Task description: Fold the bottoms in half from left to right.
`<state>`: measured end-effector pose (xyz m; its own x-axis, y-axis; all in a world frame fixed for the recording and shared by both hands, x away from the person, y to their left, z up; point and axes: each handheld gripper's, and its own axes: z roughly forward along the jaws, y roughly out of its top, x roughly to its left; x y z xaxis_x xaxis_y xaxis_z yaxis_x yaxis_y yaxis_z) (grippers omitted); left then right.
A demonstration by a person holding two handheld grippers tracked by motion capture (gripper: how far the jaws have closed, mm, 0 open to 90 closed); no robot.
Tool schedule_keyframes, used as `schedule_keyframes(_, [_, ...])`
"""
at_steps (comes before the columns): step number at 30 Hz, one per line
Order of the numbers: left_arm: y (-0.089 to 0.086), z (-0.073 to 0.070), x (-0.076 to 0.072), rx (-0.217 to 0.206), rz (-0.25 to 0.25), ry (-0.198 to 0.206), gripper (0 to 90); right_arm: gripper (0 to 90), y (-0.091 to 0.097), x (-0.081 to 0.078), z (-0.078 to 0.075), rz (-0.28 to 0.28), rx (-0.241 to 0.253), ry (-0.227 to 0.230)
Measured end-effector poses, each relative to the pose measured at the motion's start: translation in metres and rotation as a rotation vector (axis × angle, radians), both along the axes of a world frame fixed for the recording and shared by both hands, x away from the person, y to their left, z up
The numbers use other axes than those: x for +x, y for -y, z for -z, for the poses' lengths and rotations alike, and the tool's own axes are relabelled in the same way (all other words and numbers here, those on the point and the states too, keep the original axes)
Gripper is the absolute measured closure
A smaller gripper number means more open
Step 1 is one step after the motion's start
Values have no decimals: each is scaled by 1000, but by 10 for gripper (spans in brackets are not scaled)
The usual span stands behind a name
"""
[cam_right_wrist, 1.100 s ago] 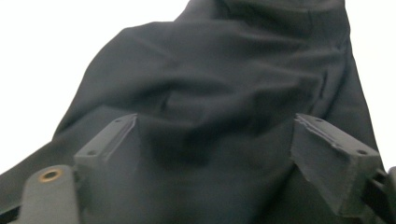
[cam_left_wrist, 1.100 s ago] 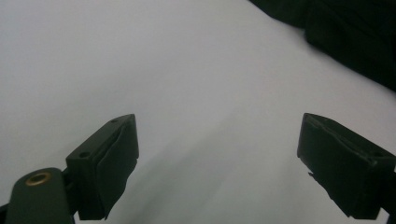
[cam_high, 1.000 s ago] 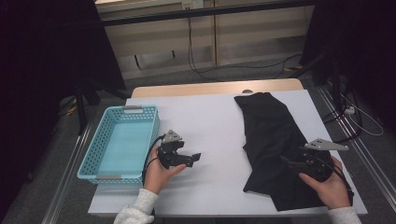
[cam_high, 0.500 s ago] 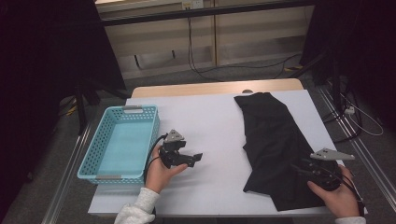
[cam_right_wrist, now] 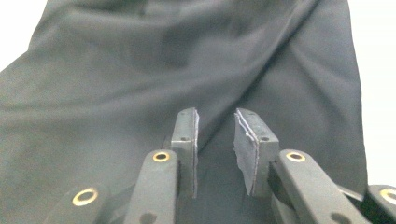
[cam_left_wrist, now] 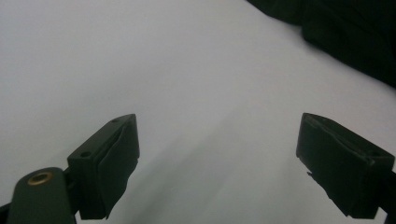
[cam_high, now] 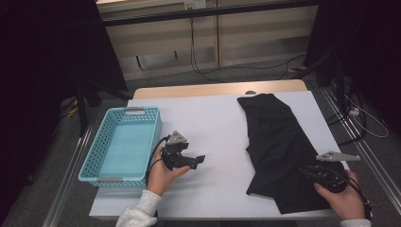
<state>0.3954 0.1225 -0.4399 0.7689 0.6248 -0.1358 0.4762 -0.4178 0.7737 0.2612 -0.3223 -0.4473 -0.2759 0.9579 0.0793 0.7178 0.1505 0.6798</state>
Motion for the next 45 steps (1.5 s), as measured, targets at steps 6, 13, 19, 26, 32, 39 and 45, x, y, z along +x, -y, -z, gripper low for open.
schedule_keyframes(6, [0, 0, 0, 0, -3, 4, 132, 764, -7, 2, 4, -24, -4, 7])
schedule_keyframes(13, [1, -1, -1, 1, 1, 1, 133, 900, -13, 4, 3, -52, -16, 1])
schedule_keyframes(19, [1, 0, 0, 1, -6, -2, 135, 900, -10, 3, 1, -65, -8, -8])
schedule_keyframes(26, [1, -1, 0, 0, -7, -3, 136, 900, 4, -2, -7, -41, 15, 8])
schedule_keyframes(32, [0, -1, 0, -3, -8, -4, 137, 900, 15, -6, -11, -22, 21, 14])
schedule_keyframes(39, [0, -1, 0, -2, -9, -1, 137, 900, 30, -10, -13, 8, 16, 11])
schedule_keyframes(45, [0, 0, 0, 5, -3, -4, 137, 900, 42, -10, -12, 19, -2, -6])
